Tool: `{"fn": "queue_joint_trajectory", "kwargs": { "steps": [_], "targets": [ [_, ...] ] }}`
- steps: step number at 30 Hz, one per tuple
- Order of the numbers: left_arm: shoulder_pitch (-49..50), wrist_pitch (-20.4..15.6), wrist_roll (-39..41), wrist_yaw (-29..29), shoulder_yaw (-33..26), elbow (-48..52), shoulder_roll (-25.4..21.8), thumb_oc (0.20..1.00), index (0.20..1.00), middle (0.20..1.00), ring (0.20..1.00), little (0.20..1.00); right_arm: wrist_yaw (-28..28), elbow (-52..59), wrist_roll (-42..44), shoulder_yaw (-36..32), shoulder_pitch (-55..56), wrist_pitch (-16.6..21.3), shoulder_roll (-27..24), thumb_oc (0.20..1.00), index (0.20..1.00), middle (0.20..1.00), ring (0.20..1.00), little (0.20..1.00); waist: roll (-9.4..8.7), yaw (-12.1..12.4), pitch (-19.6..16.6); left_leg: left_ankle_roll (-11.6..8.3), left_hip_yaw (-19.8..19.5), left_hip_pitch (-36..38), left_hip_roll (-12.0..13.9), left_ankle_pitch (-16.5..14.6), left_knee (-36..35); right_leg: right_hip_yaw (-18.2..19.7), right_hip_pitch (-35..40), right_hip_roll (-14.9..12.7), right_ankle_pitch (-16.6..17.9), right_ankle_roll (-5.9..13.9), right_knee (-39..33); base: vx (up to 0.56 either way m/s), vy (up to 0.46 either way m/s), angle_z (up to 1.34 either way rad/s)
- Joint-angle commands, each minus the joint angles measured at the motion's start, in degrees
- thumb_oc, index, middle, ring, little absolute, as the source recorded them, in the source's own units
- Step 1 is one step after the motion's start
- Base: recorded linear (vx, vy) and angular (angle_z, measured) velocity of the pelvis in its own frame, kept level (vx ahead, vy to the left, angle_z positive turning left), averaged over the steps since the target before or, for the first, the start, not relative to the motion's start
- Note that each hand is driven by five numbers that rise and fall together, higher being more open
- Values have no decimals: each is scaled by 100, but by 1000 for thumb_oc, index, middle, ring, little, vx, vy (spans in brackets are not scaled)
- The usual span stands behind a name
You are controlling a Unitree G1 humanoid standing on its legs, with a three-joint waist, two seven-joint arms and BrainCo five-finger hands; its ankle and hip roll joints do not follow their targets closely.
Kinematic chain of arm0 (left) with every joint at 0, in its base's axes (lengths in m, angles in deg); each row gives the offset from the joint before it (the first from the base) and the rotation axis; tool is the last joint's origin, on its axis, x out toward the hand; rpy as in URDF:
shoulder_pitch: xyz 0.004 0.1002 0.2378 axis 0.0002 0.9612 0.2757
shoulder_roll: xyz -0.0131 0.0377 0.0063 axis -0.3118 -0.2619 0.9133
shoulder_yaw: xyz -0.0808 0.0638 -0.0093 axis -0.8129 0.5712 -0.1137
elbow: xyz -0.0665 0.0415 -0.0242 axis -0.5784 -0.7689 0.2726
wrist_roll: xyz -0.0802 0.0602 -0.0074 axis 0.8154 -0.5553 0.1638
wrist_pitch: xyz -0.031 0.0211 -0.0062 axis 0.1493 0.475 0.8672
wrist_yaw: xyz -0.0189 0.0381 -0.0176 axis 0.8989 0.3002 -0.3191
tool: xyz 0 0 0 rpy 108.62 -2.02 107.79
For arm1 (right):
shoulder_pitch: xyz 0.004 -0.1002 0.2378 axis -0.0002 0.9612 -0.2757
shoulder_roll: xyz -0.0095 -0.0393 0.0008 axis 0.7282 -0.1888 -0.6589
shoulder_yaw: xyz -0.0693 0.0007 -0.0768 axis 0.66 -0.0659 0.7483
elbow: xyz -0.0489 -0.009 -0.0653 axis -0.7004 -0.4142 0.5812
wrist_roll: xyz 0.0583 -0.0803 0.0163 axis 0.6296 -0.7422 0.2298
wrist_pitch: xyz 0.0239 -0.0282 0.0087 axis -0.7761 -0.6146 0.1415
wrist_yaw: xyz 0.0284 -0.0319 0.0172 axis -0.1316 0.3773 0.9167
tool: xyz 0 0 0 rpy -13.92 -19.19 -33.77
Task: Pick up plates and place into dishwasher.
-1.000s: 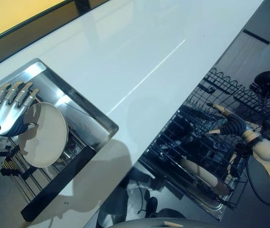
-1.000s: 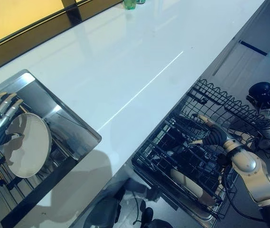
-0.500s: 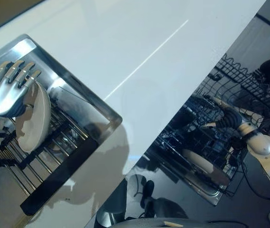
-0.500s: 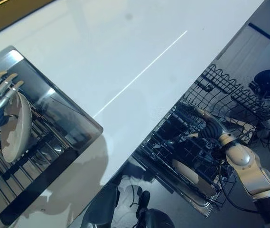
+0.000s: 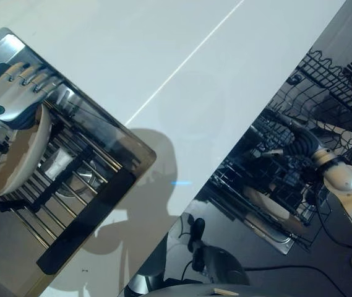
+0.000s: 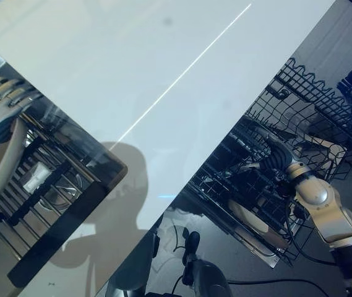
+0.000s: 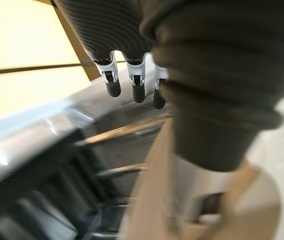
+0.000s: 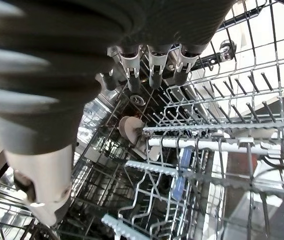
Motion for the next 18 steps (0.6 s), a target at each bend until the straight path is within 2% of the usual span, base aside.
{"fn": "queue_joint_trajectory", "kwargs": {
  "steps": [1,7,10,11,12,15,18],
  "targets": [
    [93,-506,160,64,314,532,564,1000,1000,1000,1000,1000,-133,174,138,-183,-199,191,-392,1000,1000,1000,1000,1000,38,-267,-182,-181,209,-622,-78,459,-130,10,116,-688,75,590,330,0,0,0],
    [209,-921,140,-106,193,791,611,1000,1000,1000,1000,1000,-87,156,58,-301,-111,219,-321,1000,1000,1000,1000,1000,87,-269,-204,-193,185,-580,-85,464,-147,-44,51,-687,62,564,403,0,0,0],
    [297,-1000,207,-225,163,999,664,1000,1000,1000,1000,1000,-69,159,51,-334,-83,221,-320,1000,1000,1000,1000,1000,106,-271,-210,-194,175,-564,-96,460,-136,-47,24,-686,52,553,444,0,0,0],
    [315,-1017,227,-257,148,1027,668,896,896,896,896,896,-60,158,57,-339,-81,222,-327,1000,1000,1000,1000,1000,109,-273,-212,-194,176,-558,-95,457,-134,-48,20,-686,51,551,452,0,0,0],
    [333,-1057,258,-300,143,1038,686,533,533,533,533,533,-48,146,60,-338,-80,242,-330,1000,1000,1000,1000,1000,114,-278,-211,-195,177,-547,-95,456,-131,-47,12,-686,48,546,466,0,0,0],
    [378,-1062,345,-357,121,1100,727,200,200,200,200,200,-25,149,31,-356,-53,265,-324,1000,1000,1000,1000,1000,129,-289,-214,-192,188,-526,-94,457,-133,-46,-2,-685,41,539,489,0,0,0],
    [446,-1085,424,-373,44,1121,748,200,200,200,200,200,-13,120,16,-412,5,306,-314,1000,1000,1000,1000,1000,140,-278,-231,-189,179,-485,-102,451,-142,-62,-5,-686,31,536,510,0,0,0]
  ]
}}
